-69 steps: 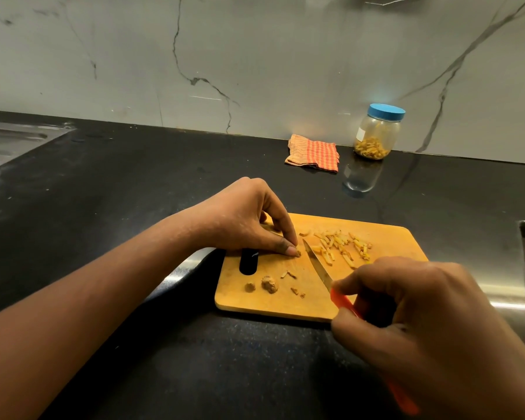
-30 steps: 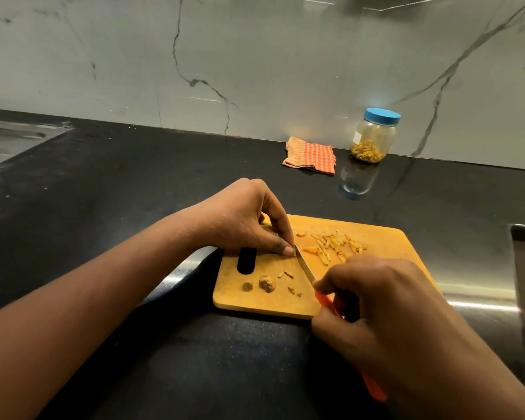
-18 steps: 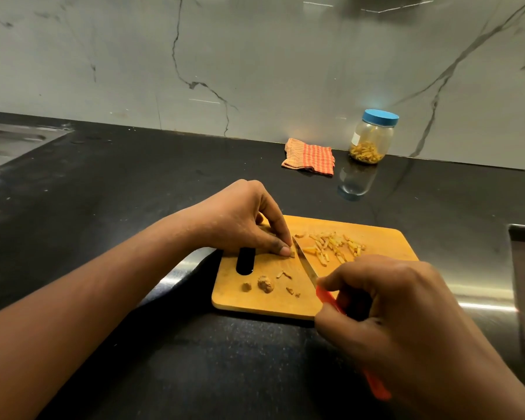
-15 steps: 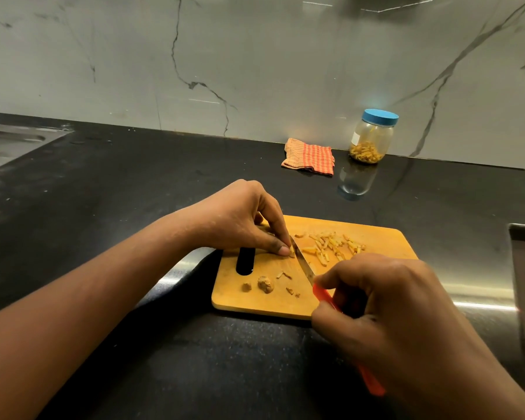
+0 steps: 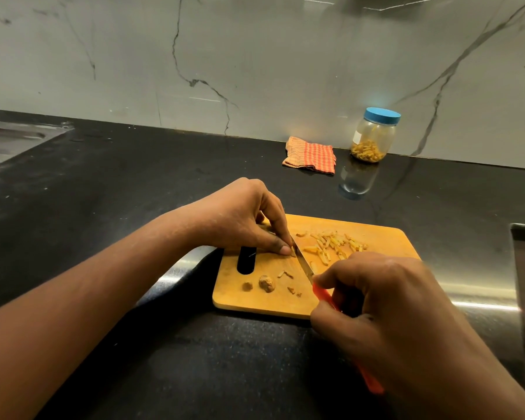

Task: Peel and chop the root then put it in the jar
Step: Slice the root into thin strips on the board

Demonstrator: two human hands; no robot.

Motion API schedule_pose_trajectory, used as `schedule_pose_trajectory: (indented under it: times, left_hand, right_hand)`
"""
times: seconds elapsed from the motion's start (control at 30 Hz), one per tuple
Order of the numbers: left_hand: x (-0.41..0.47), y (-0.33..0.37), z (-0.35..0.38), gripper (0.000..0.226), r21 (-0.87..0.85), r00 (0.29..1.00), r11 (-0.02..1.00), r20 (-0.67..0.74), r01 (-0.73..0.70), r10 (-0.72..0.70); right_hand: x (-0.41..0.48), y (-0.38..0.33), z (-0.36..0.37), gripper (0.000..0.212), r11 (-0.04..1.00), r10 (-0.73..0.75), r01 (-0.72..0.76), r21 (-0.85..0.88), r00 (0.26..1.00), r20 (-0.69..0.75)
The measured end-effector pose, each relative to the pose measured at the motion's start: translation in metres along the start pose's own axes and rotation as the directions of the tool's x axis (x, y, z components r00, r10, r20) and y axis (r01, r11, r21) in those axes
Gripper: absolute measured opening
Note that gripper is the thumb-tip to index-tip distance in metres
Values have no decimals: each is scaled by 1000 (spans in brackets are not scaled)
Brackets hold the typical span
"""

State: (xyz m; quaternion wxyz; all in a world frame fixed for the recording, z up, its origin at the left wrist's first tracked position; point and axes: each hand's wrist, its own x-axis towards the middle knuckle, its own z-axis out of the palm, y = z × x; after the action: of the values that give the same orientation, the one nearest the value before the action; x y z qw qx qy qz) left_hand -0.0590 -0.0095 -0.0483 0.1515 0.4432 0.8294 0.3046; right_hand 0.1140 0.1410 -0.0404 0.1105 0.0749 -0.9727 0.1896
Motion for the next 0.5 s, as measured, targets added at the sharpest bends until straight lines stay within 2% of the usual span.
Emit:
schedule_pose_trajectory:
  times: [0.5]
  left_hand:
    - [1, 1, 0, 11, 19, 1000, 1000, 5, 11, -11]
  right_hand:
    - [12, -4, 8, 27, 1000, 7, -7, -22, 1000, 11]
